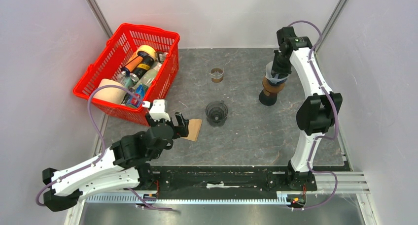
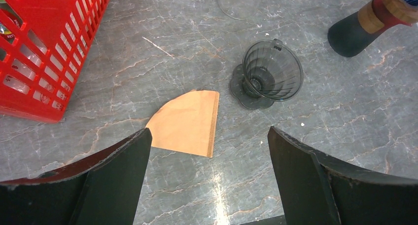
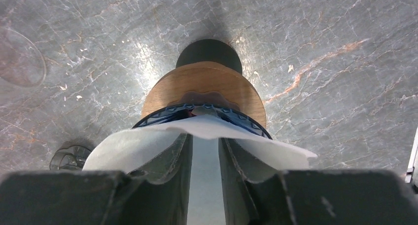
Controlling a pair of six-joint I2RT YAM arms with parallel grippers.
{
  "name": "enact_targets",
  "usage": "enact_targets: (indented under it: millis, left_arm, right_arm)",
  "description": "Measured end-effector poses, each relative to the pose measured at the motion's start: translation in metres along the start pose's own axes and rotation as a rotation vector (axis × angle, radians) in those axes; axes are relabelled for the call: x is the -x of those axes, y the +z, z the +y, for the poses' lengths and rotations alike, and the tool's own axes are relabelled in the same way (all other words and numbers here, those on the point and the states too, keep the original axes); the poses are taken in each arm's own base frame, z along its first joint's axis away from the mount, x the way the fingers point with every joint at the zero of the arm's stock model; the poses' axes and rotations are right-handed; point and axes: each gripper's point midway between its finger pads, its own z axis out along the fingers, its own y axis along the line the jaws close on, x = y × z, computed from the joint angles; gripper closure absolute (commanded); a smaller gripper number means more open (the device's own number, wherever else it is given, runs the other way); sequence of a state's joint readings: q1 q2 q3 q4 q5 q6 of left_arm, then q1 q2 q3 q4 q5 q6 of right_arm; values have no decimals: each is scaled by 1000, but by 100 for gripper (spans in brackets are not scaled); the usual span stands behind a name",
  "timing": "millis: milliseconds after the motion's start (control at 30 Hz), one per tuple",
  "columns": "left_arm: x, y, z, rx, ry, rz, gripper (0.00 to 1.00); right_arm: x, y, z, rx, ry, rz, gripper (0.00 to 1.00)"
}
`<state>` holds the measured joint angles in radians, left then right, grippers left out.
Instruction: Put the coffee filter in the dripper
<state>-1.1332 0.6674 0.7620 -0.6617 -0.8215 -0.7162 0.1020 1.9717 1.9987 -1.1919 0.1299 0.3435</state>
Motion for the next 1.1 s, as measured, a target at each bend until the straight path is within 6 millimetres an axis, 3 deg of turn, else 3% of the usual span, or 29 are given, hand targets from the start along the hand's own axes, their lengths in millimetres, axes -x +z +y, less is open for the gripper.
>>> enact_targets:
  millis: [200,467,667,733,900,1100]
  left_arm:
    - [0,0,0,1,0,1,5]
    - [0,0,0,1,1,2,5]
    - [-1,0,0,2,2,3,5]
    - [-1,0,0,2,2,3,5]
    - [-1,0,0,3,3,4,5]
    - [-3,2,0,7,5,8,5]
  right_arm:
    - [11,-14,1,11,6,-47,59]
    - [23,-45,-1,45,-5,-137,34]
    - [34,-82,-3,102,-29,-283,4]
    - [36,-86,-4,111,-36,-312,3]
    - [49,-75,0,114,-53,-372,3]
    - [58,-38,5,37,-85,-469,3]
